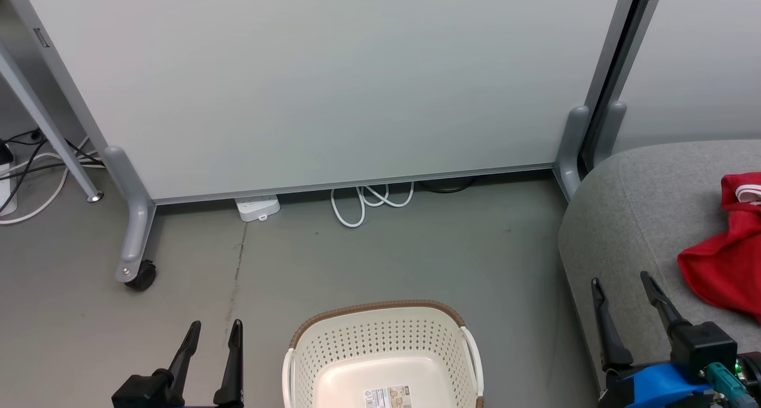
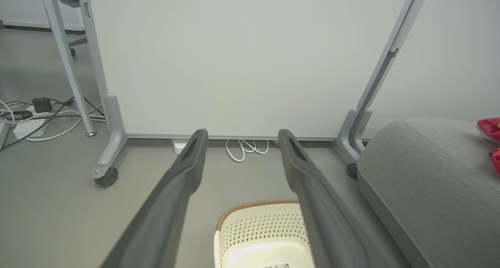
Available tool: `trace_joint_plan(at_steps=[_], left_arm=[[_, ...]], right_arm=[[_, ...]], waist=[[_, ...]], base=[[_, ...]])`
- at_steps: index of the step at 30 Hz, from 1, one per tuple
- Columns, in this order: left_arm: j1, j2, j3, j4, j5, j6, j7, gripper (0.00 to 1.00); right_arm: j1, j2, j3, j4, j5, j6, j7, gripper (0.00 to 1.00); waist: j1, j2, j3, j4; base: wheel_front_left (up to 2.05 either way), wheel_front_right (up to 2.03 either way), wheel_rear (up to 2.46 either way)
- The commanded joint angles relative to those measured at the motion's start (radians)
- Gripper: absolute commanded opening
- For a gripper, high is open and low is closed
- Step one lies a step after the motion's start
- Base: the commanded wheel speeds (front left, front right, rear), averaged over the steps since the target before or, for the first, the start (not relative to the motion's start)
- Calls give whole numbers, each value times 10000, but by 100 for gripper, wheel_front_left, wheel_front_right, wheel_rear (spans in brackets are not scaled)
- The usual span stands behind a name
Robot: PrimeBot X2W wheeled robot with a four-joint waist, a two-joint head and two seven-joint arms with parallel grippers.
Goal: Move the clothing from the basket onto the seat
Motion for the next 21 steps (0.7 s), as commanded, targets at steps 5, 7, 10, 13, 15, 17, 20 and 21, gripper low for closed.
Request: trace_joint_plan(at_steps=[5,7,10,13,15,17,20,21], left_arm=[[57,-44,-13,137,-28,2,24,0],[160,-104,-10,309,-68,4,36,0],[288,-163,-19,504,-21,4,48,0],[332,-185,30,601,-336,3,151,0],[295,-184,87,560,-718,2,258,0],[261,-182,141,519,-1085,1,359,0],[210,-181,220,457,-1629,-1,506,0],[193,-180,245,437,-1806,-1,554,0]], right_arm=[[17,15,9,243,20,0,-3,0],[48,23,-2,458,59,0,25,0],[151,35,17,667,4,0,19,0],[110,42,-26,893,383,0,82,0],[41,42,-54,962,854,0,134,0],[-13,42,-65,1012,1312,0,170,0],[-85,41,-70,1075,1989,0,211,0],[-109,41,-71,1096,2209,-1,224,0]], waist=[[-1,0,-10,10],[0,0,-9,9],[0,0,-10,10],[0,0,-7,4],[0,0,-3,-2],[0,0,2,-9],[0,0,8,-19],[0,0,11,-22]], base=[[0,0,0],[0,0,0],[0,0,0],[0,0,0],[0,0,0],[0,0,0],[0,0,0],[0,0,0]])
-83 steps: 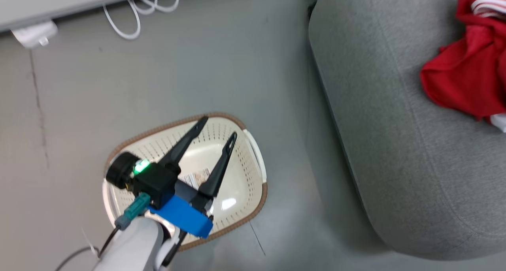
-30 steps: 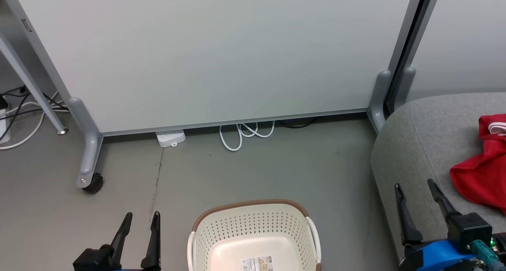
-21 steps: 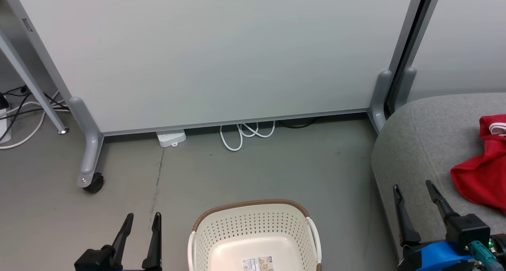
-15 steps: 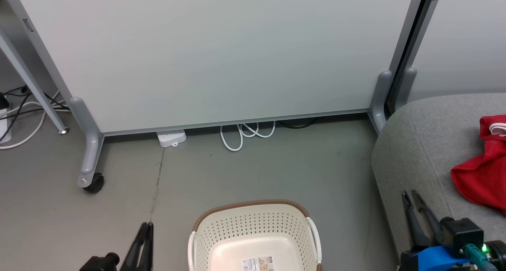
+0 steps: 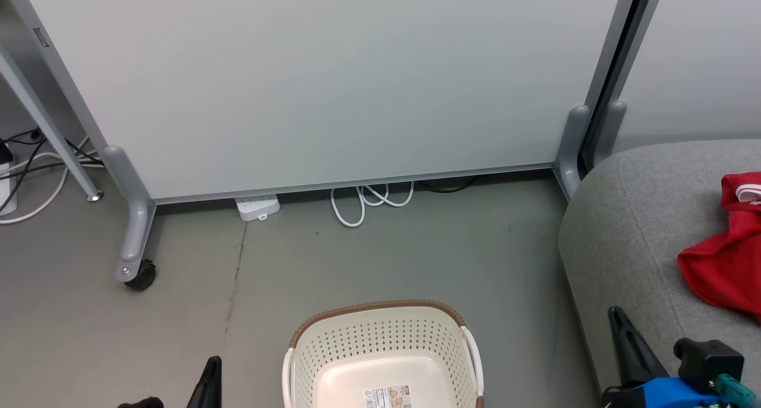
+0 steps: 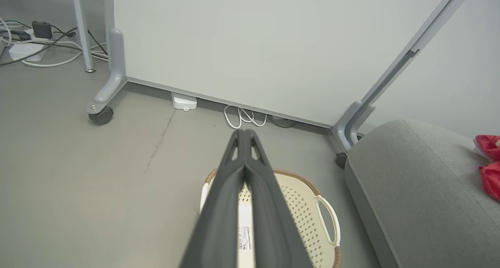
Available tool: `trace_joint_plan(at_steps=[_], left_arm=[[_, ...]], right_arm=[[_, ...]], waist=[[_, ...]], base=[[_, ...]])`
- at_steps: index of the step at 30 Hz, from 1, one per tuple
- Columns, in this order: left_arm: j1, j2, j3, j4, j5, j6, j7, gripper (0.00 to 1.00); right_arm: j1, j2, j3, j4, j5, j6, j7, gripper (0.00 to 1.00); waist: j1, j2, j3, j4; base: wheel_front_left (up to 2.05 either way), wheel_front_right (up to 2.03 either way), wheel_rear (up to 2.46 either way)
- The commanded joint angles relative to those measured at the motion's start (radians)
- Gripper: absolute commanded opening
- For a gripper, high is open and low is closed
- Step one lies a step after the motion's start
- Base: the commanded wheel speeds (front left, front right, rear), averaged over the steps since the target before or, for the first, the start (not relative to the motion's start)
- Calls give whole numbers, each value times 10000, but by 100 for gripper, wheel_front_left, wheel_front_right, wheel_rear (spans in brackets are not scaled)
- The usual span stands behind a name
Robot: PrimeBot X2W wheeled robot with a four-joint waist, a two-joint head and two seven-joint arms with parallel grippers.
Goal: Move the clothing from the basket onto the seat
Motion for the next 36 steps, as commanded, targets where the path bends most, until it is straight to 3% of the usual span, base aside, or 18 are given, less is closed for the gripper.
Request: trace_joint_plan(at_steps=[1,36], left_arm=[[-295,30,128,-205,-399,-7,83,0],[-759,50,835,-766,-5410,-26,1447,0]], right_arm=[[-298,-18,-41,-99,515,-1,38,0],[-1031,-21,-169,599,6724,-2,491,0]], waist=[[0,0,3,-5],[0,0,79,-122]], base=[[0,0,0],[0,0,0]])
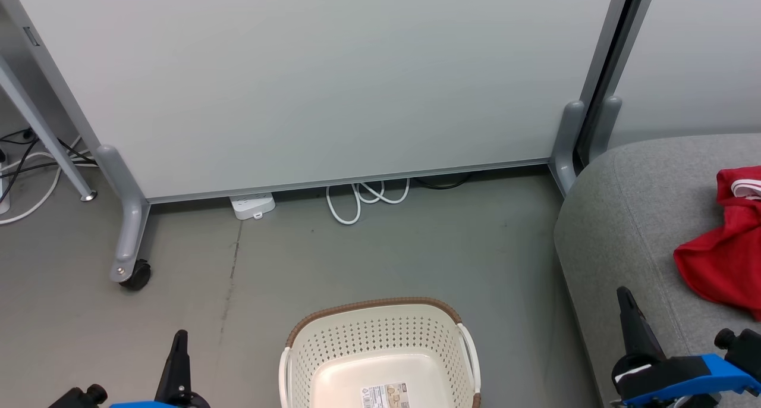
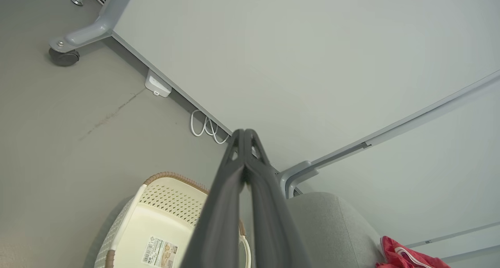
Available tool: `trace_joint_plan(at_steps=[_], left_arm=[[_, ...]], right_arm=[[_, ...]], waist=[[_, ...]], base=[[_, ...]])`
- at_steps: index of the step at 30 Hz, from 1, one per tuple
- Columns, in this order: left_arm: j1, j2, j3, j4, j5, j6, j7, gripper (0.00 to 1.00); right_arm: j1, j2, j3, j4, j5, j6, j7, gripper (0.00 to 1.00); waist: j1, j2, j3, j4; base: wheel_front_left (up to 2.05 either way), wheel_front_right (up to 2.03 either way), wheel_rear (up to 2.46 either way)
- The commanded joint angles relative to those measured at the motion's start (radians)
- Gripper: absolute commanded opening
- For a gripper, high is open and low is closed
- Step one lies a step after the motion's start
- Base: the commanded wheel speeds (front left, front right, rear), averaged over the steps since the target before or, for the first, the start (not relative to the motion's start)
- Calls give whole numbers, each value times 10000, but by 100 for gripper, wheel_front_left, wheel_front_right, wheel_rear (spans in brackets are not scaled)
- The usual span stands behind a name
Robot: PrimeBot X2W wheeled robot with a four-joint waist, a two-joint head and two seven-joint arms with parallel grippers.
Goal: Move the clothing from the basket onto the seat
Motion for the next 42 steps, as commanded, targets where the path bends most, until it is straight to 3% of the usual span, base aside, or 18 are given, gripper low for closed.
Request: trace_joint_plan(at_steps=[1,42], left_arm=[[-297,49,89,-166,-310,-25,88,0],[-636,68,655,-595,-4216,-45,1154,0]], right_arm=[[-271,-21,-28,-51,399,0,30,0],[-855,-22,-148,531,5231,0,404,0]], waist=[[0,-1,3,-5],[0,-1,90,-139]], base=[[0,0,0],[0,0,0]])
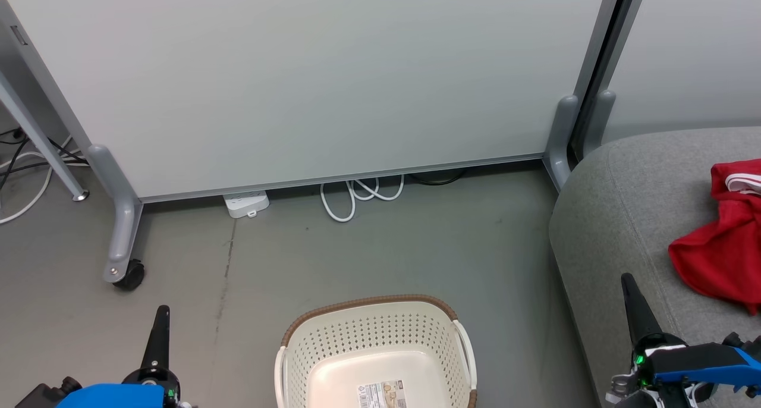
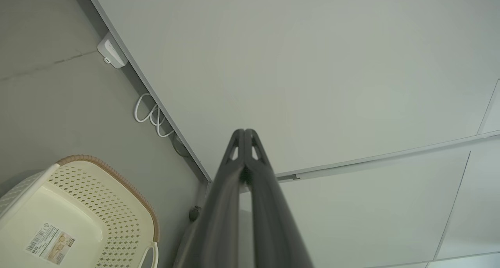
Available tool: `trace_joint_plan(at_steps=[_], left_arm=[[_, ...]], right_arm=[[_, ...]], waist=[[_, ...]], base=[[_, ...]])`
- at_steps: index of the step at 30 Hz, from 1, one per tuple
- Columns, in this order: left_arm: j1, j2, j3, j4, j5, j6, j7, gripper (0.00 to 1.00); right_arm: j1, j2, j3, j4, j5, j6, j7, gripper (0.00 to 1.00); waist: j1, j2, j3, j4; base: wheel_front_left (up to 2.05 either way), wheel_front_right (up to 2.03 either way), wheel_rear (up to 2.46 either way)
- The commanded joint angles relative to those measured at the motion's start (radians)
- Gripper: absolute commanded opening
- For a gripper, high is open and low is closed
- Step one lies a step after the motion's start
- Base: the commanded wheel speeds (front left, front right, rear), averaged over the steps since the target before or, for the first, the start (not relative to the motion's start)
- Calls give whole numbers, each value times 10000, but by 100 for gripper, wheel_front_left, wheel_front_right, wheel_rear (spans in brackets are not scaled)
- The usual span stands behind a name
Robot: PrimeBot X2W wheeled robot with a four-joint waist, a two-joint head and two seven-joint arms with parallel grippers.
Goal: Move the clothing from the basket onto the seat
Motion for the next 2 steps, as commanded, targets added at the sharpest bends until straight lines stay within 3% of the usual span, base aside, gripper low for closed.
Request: trace_joint_plan(at_steps=[1,2], left_arm=[[-198,59,85,-118,-190,-43,44,0],[-205,59,94,-124,-266,-44,73,0]], right_arm=[[-226,-20,-24,-21,235,1,21,0],[-242,-21,-27,-9,340,1,32,0]], waist=[[0,0,2,-4],[0,0,4,-7]], base=[[0,0,0],[0,0,0]])
